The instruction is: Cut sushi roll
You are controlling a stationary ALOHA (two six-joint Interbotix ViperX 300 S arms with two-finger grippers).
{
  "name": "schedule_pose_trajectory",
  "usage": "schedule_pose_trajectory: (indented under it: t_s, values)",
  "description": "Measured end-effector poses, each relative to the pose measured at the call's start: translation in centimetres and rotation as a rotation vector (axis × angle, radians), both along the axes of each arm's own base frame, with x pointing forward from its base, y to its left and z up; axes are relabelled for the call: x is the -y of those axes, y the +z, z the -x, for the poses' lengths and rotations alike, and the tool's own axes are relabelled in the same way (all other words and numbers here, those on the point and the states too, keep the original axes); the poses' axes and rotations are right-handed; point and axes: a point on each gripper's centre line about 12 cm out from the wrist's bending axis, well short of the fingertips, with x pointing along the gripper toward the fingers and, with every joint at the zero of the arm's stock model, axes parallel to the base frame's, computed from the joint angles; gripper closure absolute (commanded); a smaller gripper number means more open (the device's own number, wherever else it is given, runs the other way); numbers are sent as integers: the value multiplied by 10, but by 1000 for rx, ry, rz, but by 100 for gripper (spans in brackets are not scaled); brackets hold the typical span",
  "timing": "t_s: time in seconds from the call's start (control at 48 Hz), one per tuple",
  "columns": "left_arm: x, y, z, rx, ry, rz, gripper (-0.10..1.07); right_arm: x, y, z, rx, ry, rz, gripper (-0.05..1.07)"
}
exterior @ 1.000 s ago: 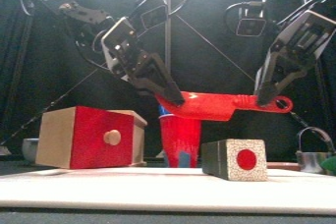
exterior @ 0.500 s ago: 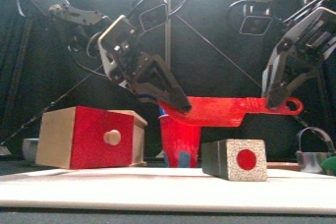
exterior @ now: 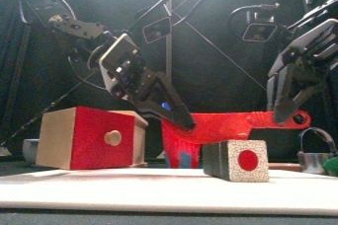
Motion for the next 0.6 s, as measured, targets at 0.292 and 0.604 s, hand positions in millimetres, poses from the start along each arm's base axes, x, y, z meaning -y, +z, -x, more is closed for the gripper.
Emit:
schedule_pose_trajectory:
  t_s: [0.292, 0.604]
  values:
    - [1, 0, 1, -1, -2, 0, 49, 0, -1, -3, -3, 12, 16, 61]
    - [1, 4, 1, 6, 5, 12, 49, 1, 0, -3, 1, 28, 37, 61]
